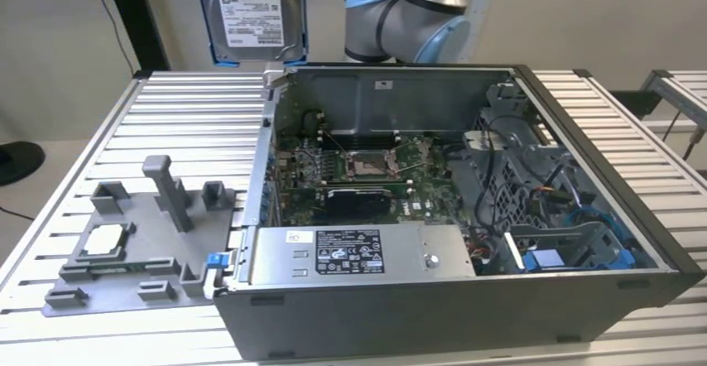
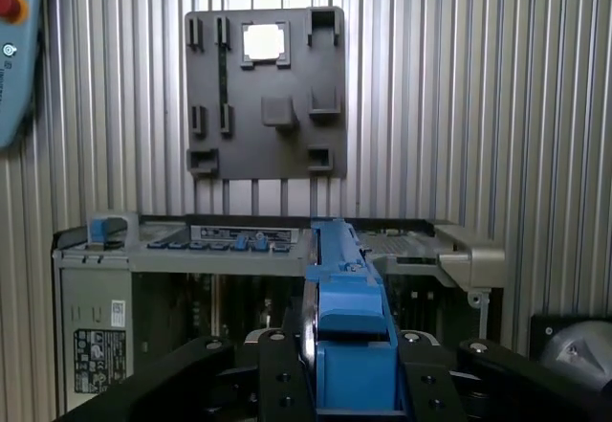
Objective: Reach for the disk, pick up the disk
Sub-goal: 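Pick up the disk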
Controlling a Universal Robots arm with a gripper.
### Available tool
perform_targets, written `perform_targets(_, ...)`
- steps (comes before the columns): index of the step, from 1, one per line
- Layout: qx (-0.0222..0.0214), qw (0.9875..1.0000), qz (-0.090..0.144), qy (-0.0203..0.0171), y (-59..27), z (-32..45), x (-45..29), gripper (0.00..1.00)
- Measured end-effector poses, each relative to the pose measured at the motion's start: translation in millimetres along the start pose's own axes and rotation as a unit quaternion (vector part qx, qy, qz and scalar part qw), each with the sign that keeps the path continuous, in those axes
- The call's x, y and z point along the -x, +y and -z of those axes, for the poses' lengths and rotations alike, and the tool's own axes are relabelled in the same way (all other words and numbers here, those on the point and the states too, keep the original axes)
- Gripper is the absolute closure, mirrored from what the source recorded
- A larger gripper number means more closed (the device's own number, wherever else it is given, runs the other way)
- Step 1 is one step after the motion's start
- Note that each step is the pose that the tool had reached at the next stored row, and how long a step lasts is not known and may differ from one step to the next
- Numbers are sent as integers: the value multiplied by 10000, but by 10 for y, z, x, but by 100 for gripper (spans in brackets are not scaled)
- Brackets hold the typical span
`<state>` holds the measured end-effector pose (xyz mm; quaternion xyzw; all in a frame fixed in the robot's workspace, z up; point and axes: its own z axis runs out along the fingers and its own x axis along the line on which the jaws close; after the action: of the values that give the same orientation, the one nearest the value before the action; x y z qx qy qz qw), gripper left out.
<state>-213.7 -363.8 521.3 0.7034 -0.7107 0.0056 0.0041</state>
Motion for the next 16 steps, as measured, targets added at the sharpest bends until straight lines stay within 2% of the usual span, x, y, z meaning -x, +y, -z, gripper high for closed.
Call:
perform_targets(10,0,10000,0,0,-352,0,3,100)
perform_targets(16,1,10000,0,1,-592,0,6,100)
